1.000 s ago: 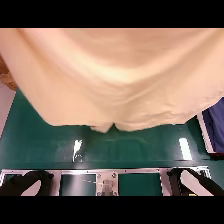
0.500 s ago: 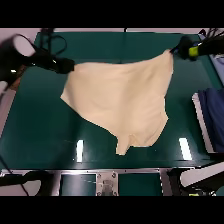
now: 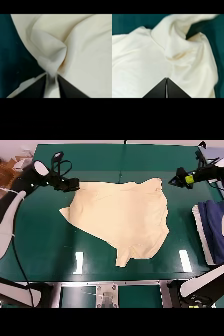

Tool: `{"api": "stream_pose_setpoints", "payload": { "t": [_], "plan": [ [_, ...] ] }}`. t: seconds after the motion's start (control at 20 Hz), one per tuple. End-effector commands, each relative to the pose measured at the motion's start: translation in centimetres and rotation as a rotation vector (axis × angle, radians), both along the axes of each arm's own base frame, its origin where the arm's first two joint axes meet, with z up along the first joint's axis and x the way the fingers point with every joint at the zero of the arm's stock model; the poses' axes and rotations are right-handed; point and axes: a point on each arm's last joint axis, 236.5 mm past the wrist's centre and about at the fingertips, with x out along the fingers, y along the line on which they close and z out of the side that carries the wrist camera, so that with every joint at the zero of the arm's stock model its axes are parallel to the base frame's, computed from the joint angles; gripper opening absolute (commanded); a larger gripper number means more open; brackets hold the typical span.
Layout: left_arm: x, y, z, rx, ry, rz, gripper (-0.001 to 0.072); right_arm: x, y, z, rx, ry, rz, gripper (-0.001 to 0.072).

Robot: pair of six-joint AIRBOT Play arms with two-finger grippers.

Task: Fold the shirts.

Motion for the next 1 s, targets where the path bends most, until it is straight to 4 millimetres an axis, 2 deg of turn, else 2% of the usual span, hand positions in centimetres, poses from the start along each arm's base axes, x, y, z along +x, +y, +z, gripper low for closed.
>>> {"api": "stream_pose_setpoints", "payload": {
  "t": [0.0, 0.05, 0.1, 0.15, 0.25, 0.3, 0.35, 0.4, 0.5, 0.55, 0.65, 0.75, 0.85, 0.95],
  "plan": [
    [-1.8, 3.5, 1.7, 0.004, 0.117, -0.012, 0.0646, -6.3, -2.8, -0.1, 0.005, 0.15, -0.027, 0.0013],
    [-2.3, 4.4, 2.1, 0.005, 0.142, -0.014, 0.054, -8.6, -2.8, -0.5, -0.008, 0.185, -0.035, 0.0013],
    [-2.8, 5.5, 2.2, 0.004, 0.166, -0.007, 0.0485, -11.5, -2.5, -1.4, -0.039, 0.23, -0.04, 0.0014],
    [-3.1, 6.2, 2.2, 0.004, 0.182, -0.002, 0.0481, -14.6, -2.0, -2.3, -0.065, 0.272, -0.044, 0.0014],
    [-3.4, 7.6, 2.1, 0.003, 0.201, 0.014, 0.0481, -20.7, 0.2, -4.3, -0.064, 0.322, -0.083, 0.0015],
    [-3.5, 8.1, 2.0, 0.003, 0.203, 0.022, 0.0481, -23.8, 1.5, -5.7, -0.056, 0.346, -0.113, 0.0054],
    [-3.4, 8.5, 2.0, 0.007, 0.199, 0.02, 0.0481, -26.5, 2.7, -7.1, -0.042, 0.379, -0.145, 0.0231],
    [-3.4, 8.8, 2.0, 0.011, 0.193, 0.017, 0.0481, -29.2, 3.9, -8.6, -0.027, 0.416, -0.163, 0.0305],
    [-3.5, 9.7, 1.6, 0.054, 0.199, 0.021, 0.0481, -33.5, 6.2, -11.2, 0.02, 0.506, -0.191, 0.0304],
    [-3.5, 10.1, 1.4, 0.069, 0.201, 0.023, 0.048, -35.1, 7.5, -12.3, 0.057, 0.543, -0.2, 0.0304],
    [-3.5, 10.4, 1.3, 0.085, 0.199, 0.026, 0.048, -36.6, 9.6, -14.0, 0.135, 0.576, -0.227, 0.0304],
    [-3.4, 10.7, 1.3, 0.096, 0.197, 0.029, 0.048, -36.6, 11.1, -15.4, 0.171, 0.546, -0.255, 0.0304],
    [-3.2, 10.7, 1.3, 0.097, 0.187, 0.034, 0.048, -35.9, 11.1, -16.4, 0.145, 0.502, -0.284, 0.0303],
    [-3.0, 10.8, 1.4, 0.098, 0.18, 0.037, 0.048, -34.2, 10.6, -16.5, 0.125, 0.438, -0.317, 0.0281]
  ]
}}
